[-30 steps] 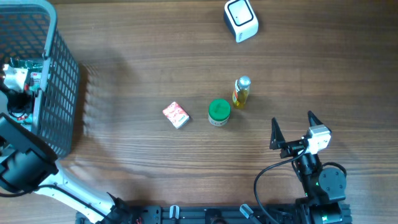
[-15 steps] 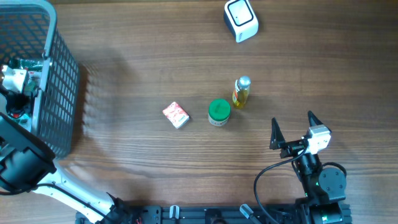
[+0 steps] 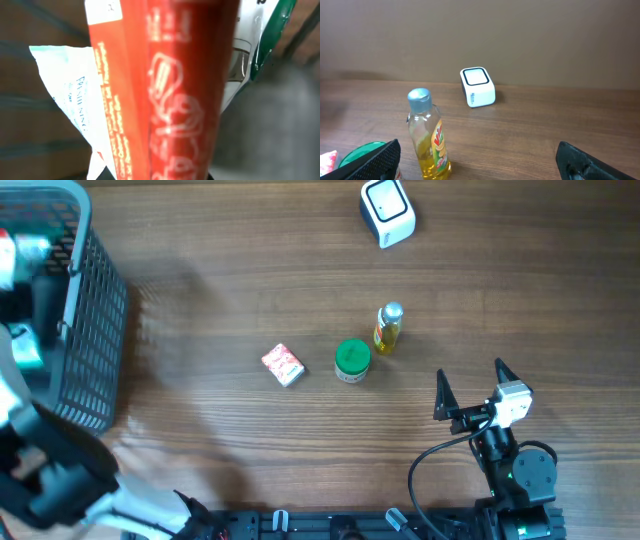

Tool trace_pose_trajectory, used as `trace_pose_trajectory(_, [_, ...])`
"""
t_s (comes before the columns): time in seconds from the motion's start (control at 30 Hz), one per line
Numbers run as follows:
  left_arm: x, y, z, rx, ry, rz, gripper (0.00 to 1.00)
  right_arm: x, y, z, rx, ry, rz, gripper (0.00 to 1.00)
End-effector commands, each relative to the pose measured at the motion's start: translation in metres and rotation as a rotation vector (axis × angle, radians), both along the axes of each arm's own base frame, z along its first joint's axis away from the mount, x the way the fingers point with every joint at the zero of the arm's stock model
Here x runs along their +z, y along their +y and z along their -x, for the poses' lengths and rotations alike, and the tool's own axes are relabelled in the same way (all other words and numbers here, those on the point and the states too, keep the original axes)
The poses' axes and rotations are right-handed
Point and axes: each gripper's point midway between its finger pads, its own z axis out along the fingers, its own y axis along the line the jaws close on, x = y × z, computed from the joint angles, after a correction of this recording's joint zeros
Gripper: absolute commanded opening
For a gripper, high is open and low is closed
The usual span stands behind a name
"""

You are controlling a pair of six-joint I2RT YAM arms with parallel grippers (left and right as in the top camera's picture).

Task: Scan the item barcode
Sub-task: 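Reach the left gripper into the basket and grasp the glove packet, then carry the glove packet out and lay it left of the pink box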

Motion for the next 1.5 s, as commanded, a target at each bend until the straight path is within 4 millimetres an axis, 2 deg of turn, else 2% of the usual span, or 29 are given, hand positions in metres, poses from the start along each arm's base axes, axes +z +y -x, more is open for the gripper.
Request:
trace_pose_trajectory(0.0, [0.136, -0.026, 0.012, 0.032, -0.326, -0.108, 0.04, 0.001, 0.0, 0.0, 0.003, -0.008, 0.011, 1.0])
trace_pose_trajectory(0.07, [0.192, -0.048, 0.022, 0.03, -0.509, -0.09, 0.06, 0.001, 0.0, 0.0, 0.003, -0.008, 0.011, 1.0])
trace_pose_trajectory(0.17, [0.235, -0.09, 0.029, -0.006, -0.695, 0.066, 0.08, 0.001, 0.0, 0.0, 0.003, -0.008, 0.011, 1.0])
trace_pose_trajectory(0.27, [0.243, -0.133, 0.029, -0.015, -0.748, 0.251, 0.07, 0.001, 0.0, 0.0, 0.003, -0.008, 0.011, 1.0])
trace_pose_trajectory(0.37, [0.235, -0.18, 0.023, -0.079, -0.702, 0.354, 0.07, 0.001, 0.0, 0.0, 0.003, -0.008, 0.011, 1.0])
trace_pose_trajectory(0.43, [0.224, -0.219, 0.02, -0.151, -0.636, 0.41, 0.07, 0.001, 0.0, 0.0, 0.003, -0.008, 0.011, 1.0])
trace_pose_trajectory(0.5, [0.203, -0.261, 0.02, -0.175, -0.539, 0.504, 0.07, 0.001, 0.0, 0.0, 0.003, -0.008, 0.011, 1.0])
trace_pose_trajectory(0.57, [0.171, -0.292, 0.025, -0.134, -0.407, 0.58, 0.05, 0.001, 0.0, 0.0, 0.003, -0.008, 0.011, 1.0])
trace_pose_trajectory(0.7, [0.115, -0.34, 0.035, -0.088, -0.175, 0.643, 0.04, 0.001, 0.0, 0.0, 0.003, -0.008, 0.011, 1.0])
trace_pose_trajectory(0.77, [0.091, -0.357, 0.038, -0.077, -0.087, 0.644, 0.04, 0.001, 0.0, 0.0, 0.003, -0.008, 0.011, 1.0])
trace_pose_trajectory(0.83, [0.052, -0.367, 0.045, -0.003, 0.029, 0.631, 0.04, 0.001, 0.0, 0.0, 0.003, -0.008, 0.011, 1.0])
trace_pose_trajectory(0.87, [0.036, -0.368, 0.048, 0.025, 0.065, 0.609, 0.04, 0.001, 0.0, 0.0, 0.003, -0.008, 0.011, 1.0])
trace_pose_trajectory(0.9, [0.007, -0.365, 0.054, 0.082, 0.123, 0.549, 0.04, 0.001, 0.0, 0.0, 0.003, -0.008, 0.011, 1.0])
trace_pose_trajectory(0.97, [-0.032, -0.357, 0.065, 0.173, 0.185, 0.478, 0.04, 0.001, 0.0, 0.0, 0.003, -0.008, 0.011, 1.0])
trace_pose_trajectory(1.07, [-0.082, -0.351, 0.084, 0.265, 0.24, 0.42, 0.04, 0.001, 0.0, 0.0, 0.003, -0.008, 0.011, 1.0])
trace_pose_trajectory(1.17, [-0.118, -0.352, 0.094, 0.277, 0.26, 0.405, 0.04, 0.001, 0.0, 0.0, 0.003, -0.008, 0.011, 1.0])
trace_pose_trajectory(1.3, [-0.153, -0.349, 0.103, 0.304, 0.282, 0.391, 0.04, 0.001, 0.0, 0.0, 0.003, -0.008, 0.011, 1.0])
trace_pose_trajectory(1.47, [-0.19, -0.368, 0.112, 0.254, 0.369, 0.347, 0.04, 0.001, 0.0, 0.0, 0.003, -0.008, 0.011, 0.99])
